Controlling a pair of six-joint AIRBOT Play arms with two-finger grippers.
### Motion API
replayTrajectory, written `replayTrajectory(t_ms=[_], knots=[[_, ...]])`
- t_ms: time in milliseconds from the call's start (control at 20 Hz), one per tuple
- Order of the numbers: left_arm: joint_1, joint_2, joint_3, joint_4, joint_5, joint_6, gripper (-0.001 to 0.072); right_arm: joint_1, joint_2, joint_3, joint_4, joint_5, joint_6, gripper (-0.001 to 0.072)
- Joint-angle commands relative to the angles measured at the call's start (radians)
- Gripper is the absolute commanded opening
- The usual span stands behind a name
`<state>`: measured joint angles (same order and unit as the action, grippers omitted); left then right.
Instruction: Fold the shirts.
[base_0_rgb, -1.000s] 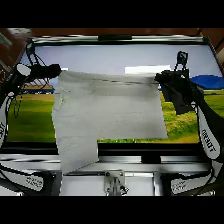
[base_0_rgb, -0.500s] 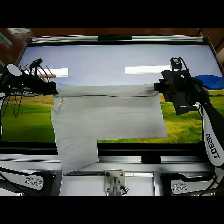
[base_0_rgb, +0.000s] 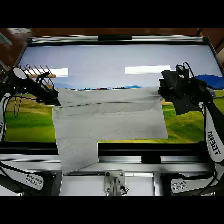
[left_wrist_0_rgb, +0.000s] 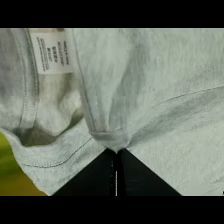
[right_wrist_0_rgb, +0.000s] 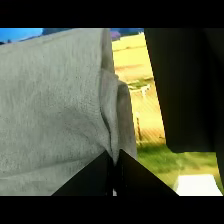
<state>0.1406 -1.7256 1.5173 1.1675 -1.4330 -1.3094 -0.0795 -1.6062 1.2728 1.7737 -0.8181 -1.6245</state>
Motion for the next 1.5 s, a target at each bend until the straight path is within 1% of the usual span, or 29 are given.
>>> replayTrajectory(t_ms=[0,150,200,250,300,350,450,500,550,600,700,800,950,1000,1050,1100,1150,1300,1350,1400,1450], knots=[[-0.014,-0.032,0.000,0.000,-0.015,-0.023,0.0035,-0.004,-0.033,0.000,0.018,-0.072,0.016,0.0077],[-0.021,-0.040,0.000,0.000,-0.014,-0.024,0.0035,-0.004,-0.043,0.000,0.019,-0.105,0.017,0.0086],[-0.021,-0.040,0.001,0.000,-0.011,-0.037,0.0046,-0.004,-0.042,0.000,0.031,-0.113,0.016,0.0217],[-0.016,-0.039,0.009,0.000,-0.009,-0.061,0.0224,-0.005,-0.034,0.005,0.043,-0.140,-0.002,0.0445],[-0.009,-0.036,0.027,0.001,-0.014,-0.076,0.0467,-0.005,-0.018,0.018,0.045,-0.192,-0.053,0.0493],[0.005,-0.029,0.060,0.001,-0.024,-0.099,0.0559,-0.007,0.004,0.033,0.031,-0.250,-0.087,0.0493],[0.037,-0.002,0.126,0.000,-0.066,-0.136,0.0558,-0.027,0.064,0.066,-0.045,-0.374,-0.107,0.0493],[0.054,0.020,0.141,0.001,-0.099,-0.136,0.0548,-0.053,0.100,0.070,-0.085,-0.430,-0.109,0.0494],[0.074,0.051,0.132,0.001,-0.135,-0.136,0.0532,-0.090,0.127,0.070,-0.097,-0.486,-0.113,0.0493],[0.094,0.085,0.101,0.001,-0.163,-0.136,0.0532,-0.138,0.146,0.069,-0.092,-0.553,-0.115,0.0493],[0.129,0.197,-0.067,0.001,-0.164,-0.128,0.0531,-0.234,0.161,0.069,-0.074,-0.674,-0.116,0.0493],[0.161,0.352,-0.341,0.000,-0.096,-0.093,0.0471,-0.312,0.167,0.053,-0.063,-0.726,-0.116,0.0493],[0.221,0.566,-0.714,-0.001,0.014,-0.039,0.0474,-0.369,0.178,0.010,0.002,-0.710,-0.116,0.0493],[0.234,0.606,-0.791,0.000,0.033,-0.015,0.0489,-0.368,0.178,-0.003,0.023,-0.698,-0.117,0.0493],[0.238,0.633,-0.855,-0.001,0.048,0.005,0.0526,-0.364,0.178,-0.018,0.044,-0.678,-0.120,0.0493],[0.238,0.641,-0.898,-0.001,0.058,0.019,0.0541,-0.357,0.177,-0.036,0.077,-0.654,-0.120,0.0493],[0.237,0.639,-0.931,-0.001,0.071,0.019,0.0540,-0.352,0.177,-0.051,0.104,-0.634,-0.120,0.0493],[0.220,0.638,-0.996,-0.031,0.154,0.019,0.0534,-0.335,0.177,-0.089,0.119,-0.595,-0.123,0.0493],[0.209,0.638,-1.009,-0.042,0.174,0.019,0.0523,-0.335,0.177,-0.098,0.117,-0.593,-0.129,0.0493],[0.192,0.635,-1.018,-0.040,0.184,0.019,0.0475,-0.335,0.177,-0.106,0.117,-0.590,-0.132,0.0493],[0.177,0.628,-1.021,-0.039,0.187,0.019,0.0475,-0.335,0.177,-0.113,0.117,-0.589,-0.133,0.0493]])
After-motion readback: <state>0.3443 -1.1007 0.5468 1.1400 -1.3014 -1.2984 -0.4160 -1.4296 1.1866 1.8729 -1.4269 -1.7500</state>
